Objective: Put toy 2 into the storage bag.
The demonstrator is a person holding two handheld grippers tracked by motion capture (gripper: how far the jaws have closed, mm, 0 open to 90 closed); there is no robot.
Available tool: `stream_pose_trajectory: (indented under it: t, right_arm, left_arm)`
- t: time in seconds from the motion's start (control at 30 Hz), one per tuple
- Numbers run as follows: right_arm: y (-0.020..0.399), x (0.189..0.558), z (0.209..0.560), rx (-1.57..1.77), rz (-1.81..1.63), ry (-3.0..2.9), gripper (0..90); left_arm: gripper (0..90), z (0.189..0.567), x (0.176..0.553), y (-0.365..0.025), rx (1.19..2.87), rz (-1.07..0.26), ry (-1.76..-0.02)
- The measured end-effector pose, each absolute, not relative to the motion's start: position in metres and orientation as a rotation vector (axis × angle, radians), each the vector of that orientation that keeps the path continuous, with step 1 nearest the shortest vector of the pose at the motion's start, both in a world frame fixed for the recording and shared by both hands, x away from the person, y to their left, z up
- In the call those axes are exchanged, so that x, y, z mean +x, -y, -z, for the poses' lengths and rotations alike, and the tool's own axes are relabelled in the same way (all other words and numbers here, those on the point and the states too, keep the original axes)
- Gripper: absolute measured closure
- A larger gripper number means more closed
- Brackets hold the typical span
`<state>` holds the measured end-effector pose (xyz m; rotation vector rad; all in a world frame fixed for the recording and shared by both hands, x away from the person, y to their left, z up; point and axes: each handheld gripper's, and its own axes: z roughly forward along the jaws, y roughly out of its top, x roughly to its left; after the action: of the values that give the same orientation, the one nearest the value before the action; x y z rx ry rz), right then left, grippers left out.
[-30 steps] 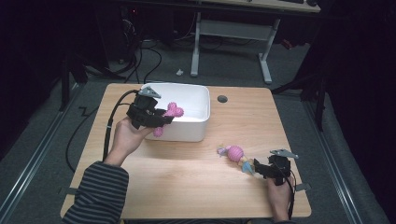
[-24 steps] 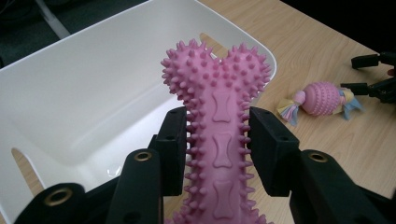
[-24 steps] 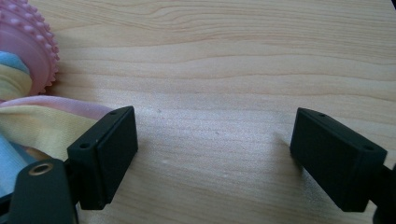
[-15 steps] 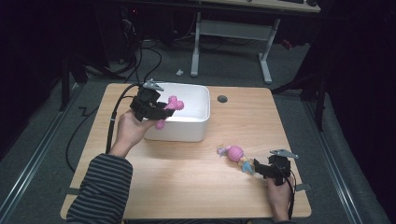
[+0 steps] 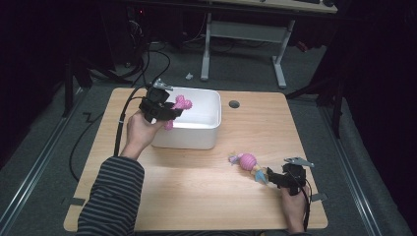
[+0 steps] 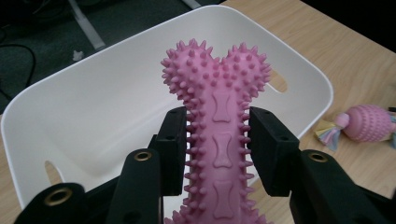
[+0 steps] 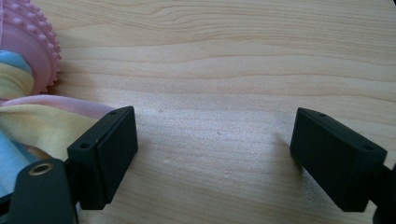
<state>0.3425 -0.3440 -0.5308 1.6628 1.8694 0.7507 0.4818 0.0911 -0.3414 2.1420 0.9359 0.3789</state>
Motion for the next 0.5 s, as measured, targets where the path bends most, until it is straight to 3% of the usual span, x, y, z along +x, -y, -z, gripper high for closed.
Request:
stream_pose_trajectory:
  t: [0.5]
  right_arm:
    - [0.344, 0.342, 0.531, 1.661, -0.752, -1.87, 14.8]
  left_arm:
    - [58.9, 0.358, 0.506, -0.089, 2.096, -0.404, -0.992]
